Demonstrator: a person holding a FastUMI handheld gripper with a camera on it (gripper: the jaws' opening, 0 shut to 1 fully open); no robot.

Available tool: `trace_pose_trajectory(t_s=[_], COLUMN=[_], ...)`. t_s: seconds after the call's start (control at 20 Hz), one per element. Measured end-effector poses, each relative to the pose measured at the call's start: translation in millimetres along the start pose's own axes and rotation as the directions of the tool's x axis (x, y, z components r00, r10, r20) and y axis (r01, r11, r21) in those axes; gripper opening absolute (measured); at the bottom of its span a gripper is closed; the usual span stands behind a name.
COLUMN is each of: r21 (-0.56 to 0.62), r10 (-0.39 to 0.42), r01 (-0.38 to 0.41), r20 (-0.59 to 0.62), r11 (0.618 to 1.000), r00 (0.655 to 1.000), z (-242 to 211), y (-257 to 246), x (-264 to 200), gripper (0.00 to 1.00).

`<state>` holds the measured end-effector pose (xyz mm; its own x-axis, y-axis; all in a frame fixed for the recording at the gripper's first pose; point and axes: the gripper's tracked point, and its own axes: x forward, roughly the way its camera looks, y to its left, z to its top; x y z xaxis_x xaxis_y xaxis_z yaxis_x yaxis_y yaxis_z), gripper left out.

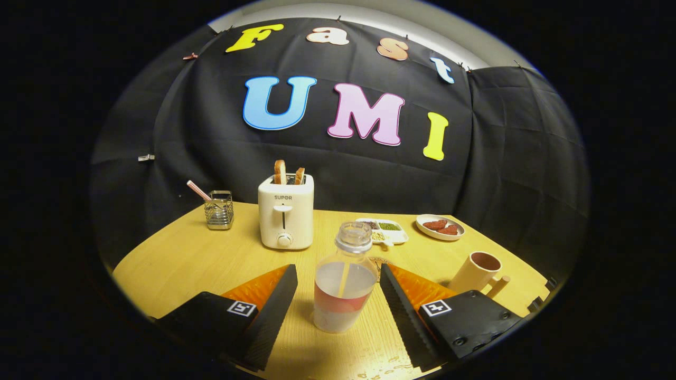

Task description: Take the bottle from table, then pour the juice into the cup, finally place the bottle on the coaster

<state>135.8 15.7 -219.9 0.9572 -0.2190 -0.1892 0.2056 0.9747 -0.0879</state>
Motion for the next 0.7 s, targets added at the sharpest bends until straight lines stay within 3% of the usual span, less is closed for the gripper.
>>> trace_pose_trajectory(t_s=[0.35, 0.7], r21=[0.021, 0.015], r10=[-0.026, -0.005], r01=[0.027, 0.006], r20=[-0.031, -0.041], r11=[0.999, 1.0], r00=[0.999, 0.999], z=[-29.2, -33.8], y=[-6.0, -6.3], x=[27.1, 36.5], gripper=[0.97, 0.95])
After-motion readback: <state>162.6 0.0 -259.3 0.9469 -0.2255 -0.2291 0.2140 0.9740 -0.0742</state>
